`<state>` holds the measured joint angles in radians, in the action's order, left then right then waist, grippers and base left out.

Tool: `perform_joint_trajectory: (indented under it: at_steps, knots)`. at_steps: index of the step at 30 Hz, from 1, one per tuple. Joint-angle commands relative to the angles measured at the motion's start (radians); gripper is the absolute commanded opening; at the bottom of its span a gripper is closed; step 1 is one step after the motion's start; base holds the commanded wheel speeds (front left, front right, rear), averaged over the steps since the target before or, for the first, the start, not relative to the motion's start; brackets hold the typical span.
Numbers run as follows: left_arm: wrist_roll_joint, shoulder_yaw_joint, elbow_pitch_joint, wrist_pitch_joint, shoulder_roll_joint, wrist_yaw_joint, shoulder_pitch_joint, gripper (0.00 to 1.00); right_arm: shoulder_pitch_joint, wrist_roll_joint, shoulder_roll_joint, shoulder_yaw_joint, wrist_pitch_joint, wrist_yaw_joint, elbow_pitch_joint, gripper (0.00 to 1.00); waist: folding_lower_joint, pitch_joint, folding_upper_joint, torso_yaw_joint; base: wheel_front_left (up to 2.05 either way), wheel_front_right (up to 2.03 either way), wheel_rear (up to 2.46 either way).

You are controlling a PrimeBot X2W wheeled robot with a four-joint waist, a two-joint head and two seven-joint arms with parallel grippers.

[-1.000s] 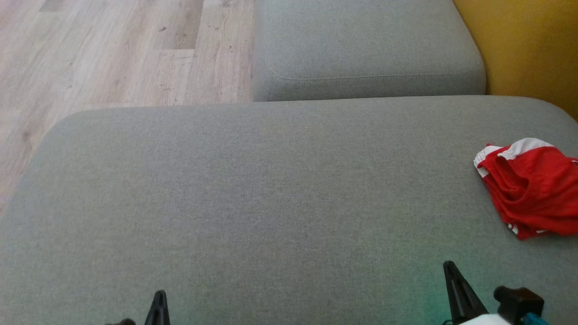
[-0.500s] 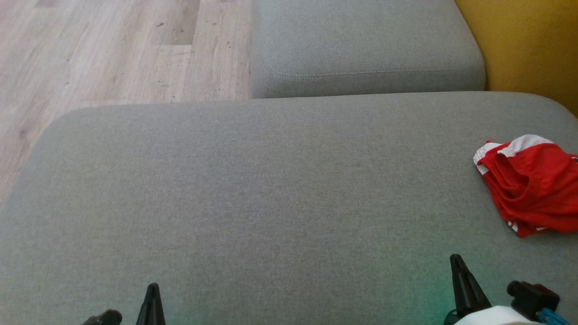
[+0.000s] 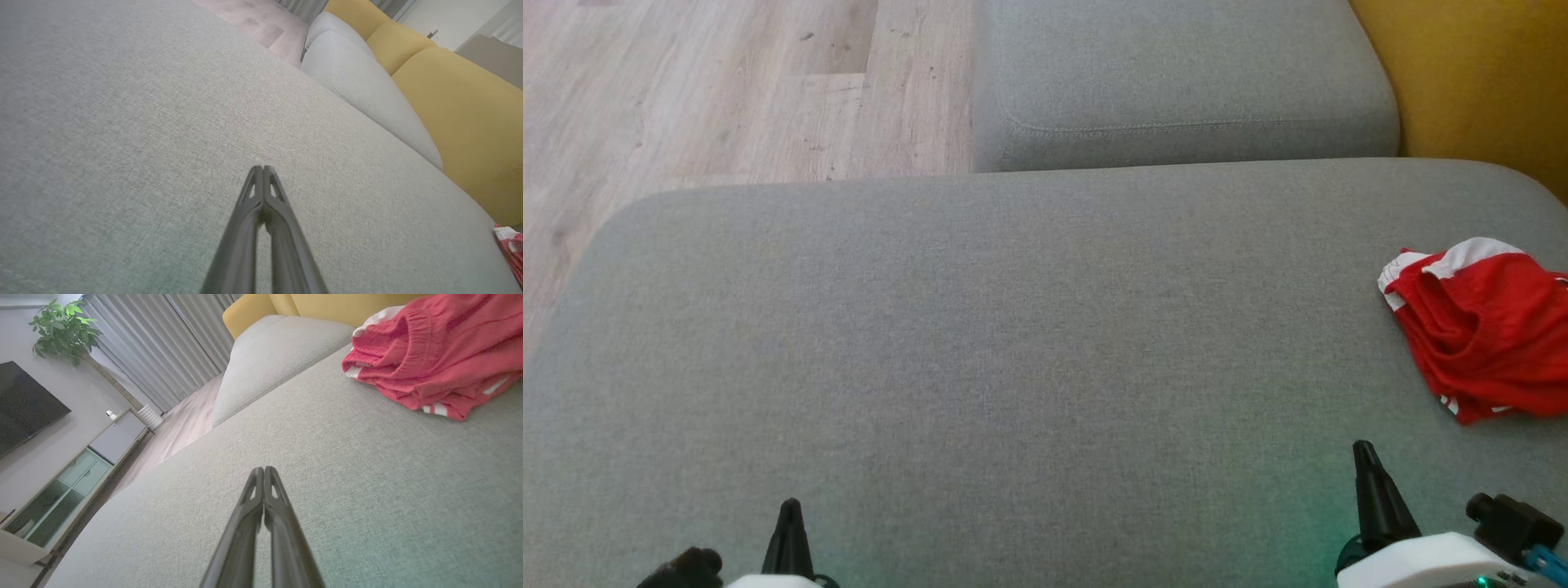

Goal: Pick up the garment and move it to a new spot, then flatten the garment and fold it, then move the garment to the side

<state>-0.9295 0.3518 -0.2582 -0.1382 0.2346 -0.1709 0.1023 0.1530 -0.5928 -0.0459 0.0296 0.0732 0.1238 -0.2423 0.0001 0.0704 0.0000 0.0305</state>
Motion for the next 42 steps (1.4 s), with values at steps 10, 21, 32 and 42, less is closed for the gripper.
perform_joint_trajectory:
  at_steps: [10,21,32,42]
  knots:
    - [-0.086,-0.075,0.023,0.03,-0.02,0.041,-0.072,0.0,-0.072,-0.132,-0.02,-0.008,-0.016,0.003,0.024,0.0,-0.0001,-0.008,0.0,-0.003,0.0,0.0,0.0]
    - [-0.169,-0.128,0.022,0.06,-0.042,0.077,-0.091,0.0,-0.098,-0.26,-0.023,-0.021,-0.034,0.003,0.021,0.0,-0.0001,-0.017,0.0,-0.007,0.0,0.0,0.0]
    - [-0.253,-0.182,0.021,0.09,-0.064,0.113,-0.11,0.0,-0.123,-0.388,-0.025,-0.034,-0.053,0.004,0.018,0.0,-0.0001,-0.026,0.0,-0.011,0.0,0.0,0.0]
    - [-0.328,-0.23,0.019,0.117,-0.084,0.146,-0.127,0.0,-0.147,-0.503,-0.026,-0.047,-0.072,0.004,0.014,0.0,-0.0001,-0.035,0.0,-0.014,0.0,0.0,0.0]
